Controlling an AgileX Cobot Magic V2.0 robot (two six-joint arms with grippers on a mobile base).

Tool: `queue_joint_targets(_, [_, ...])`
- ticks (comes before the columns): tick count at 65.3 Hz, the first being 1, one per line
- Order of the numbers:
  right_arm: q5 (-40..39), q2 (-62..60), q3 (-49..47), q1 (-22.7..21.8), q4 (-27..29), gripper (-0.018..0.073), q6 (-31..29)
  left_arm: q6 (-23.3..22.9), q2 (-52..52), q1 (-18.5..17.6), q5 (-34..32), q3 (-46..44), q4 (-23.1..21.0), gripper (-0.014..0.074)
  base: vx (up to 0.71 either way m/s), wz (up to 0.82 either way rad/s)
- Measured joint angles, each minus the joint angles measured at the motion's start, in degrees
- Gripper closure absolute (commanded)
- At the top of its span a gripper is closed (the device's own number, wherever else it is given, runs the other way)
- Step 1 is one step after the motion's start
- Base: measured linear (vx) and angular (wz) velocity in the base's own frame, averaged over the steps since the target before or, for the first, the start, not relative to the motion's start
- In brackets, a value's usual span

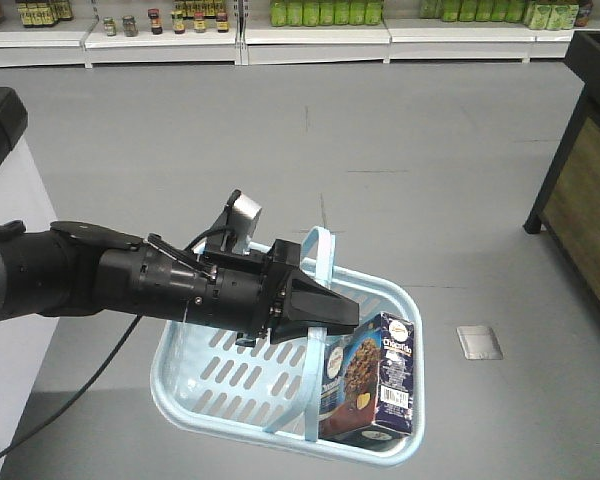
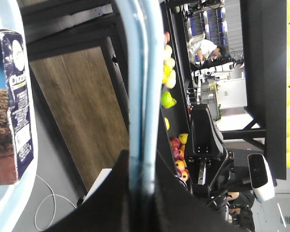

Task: Left arm holds basket, right arm returns cookies
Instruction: 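Drive the base toward the drink shelves holding the basket in left gripper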

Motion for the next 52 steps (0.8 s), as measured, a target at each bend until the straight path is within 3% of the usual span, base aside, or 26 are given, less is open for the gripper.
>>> queue_joint_targets(52, [0.0, 0.0, 0.0, 0.0, 0.0, 0.0562, 0.0, 0.0, 0.0, 0.0, 0.0, 0.0, 0.0, 0.0602, 0.42, 0.05])
